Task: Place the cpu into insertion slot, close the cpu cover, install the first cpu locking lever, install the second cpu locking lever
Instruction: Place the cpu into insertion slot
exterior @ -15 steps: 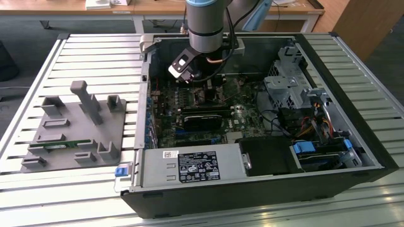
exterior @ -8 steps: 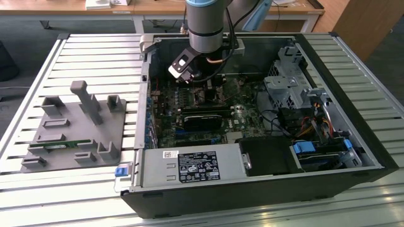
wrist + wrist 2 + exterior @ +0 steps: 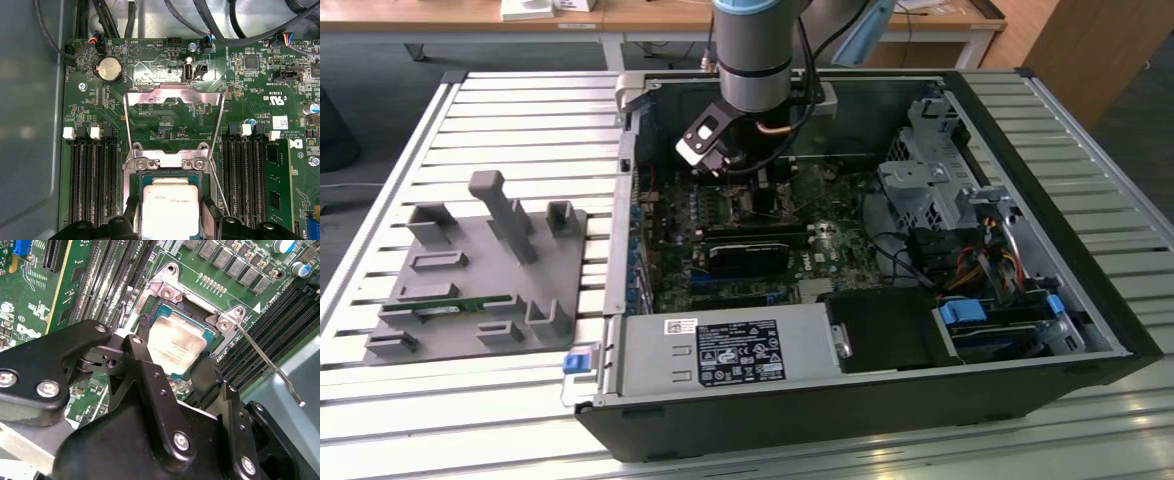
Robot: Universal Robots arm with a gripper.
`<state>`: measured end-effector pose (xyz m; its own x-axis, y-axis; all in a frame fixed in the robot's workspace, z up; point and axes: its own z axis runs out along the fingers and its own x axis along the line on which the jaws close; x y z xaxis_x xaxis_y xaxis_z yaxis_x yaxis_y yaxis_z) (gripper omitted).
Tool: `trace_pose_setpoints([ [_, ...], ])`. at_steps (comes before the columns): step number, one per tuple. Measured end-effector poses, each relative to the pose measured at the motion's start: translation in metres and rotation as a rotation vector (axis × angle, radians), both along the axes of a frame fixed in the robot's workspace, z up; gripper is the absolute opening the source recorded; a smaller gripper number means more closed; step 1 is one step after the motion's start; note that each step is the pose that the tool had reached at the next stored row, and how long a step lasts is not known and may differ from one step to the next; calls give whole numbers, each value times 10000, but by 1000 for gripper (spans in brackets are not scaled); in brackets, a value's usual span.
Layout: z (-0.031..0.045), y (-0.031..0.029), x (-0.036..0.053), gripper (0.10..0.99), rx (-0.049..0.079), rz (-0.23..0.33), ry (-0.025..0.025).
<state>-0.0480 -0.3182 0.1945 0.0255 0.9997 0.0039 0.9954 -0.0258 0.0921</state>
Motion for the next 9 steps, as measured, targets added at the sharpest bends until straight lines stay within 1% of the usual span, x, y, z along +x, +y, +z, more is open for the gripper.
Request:
trace_pose_setpoints([
  [2, 1, 0, 0, 600, 1, 0, 0],
  [9, 57, 0, 0, 600, 0, -1, 0],
])
